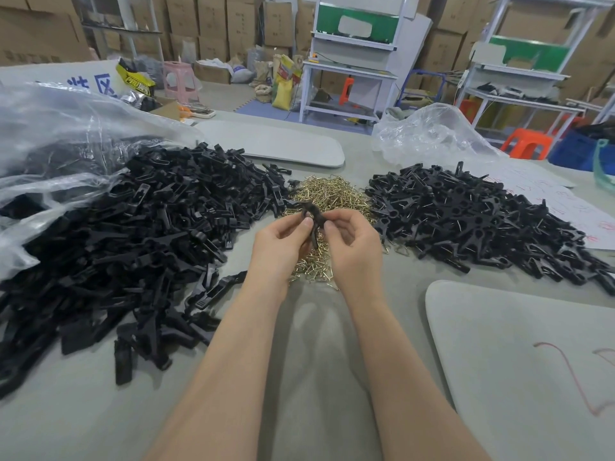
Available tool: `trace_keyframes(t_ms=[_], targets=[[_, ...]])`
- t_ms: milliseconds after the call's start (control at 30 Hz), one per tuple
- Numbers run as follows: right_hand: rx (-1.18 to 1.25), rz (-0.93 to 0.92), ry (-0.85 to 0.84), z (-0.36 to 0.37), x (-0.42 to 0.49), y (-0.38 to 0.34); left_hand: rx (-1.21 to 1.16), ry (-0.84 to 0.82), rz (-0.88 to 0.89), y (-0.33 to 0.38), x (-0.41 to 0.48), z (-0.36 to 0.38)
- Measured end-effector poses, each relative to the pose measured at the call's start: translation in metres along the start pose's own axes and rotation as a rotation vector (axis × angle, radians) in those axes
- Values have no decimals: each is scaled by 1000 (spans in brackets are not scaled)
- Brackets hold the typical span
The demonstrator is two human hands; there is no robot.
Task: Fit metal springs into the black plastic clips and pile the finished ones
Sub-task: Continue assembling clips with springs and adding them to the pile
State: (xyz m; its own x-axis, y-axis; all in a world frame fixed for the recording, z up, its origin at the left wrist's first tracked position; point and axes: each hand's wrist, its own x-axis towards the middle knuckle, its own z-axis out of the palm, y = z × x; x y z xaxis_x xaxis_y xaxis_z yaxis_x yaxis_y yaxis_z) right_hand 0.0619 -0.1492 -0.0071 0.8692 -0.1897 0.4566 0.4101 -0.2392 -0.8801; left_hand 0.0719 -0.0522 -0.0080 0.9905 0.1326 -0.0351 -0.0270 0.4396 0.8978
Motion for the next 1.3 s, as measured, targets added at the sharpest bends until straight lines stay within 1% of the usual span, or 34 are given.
trace_keyframes(t_ms=[100, 200, 300, 400, 567, 667, 900, 1033, 1133, 1300], targets=[[-32, -10, 11, 1, -1, -1, 19, 19, 9, 0, 0, 1], [-129, -73, 31, 0, -2, -1, 31, 29, 1, 0, 0, 1], [-193, -118, 18, 1, -3, -2, 33, 28, -2, 0, 0, -1], [-141, -97, -1, 3, -3, -3, 21, 34, -5, 1, 0, -2], [31, 33, -11, -1, 0, -3, 6, 36, 2, 1, 1, -2], [82, 74, 5, -2, 2, -3, 9, 16, 2, 0, 2, -1], [141, 193, -7, -4, 5, -1, 139, 21, 75, -2, 2, 1], [166, 208, -54, -5, 6, -2, 160, 23, 95, -2, 2, 0], [195, 226, -53, -5, 7, -2, 163, 0, 109, -1, 1, -1], [171, 194, -45, -6, 7, -1, 131, -20, 103, -1, 1, -1]])
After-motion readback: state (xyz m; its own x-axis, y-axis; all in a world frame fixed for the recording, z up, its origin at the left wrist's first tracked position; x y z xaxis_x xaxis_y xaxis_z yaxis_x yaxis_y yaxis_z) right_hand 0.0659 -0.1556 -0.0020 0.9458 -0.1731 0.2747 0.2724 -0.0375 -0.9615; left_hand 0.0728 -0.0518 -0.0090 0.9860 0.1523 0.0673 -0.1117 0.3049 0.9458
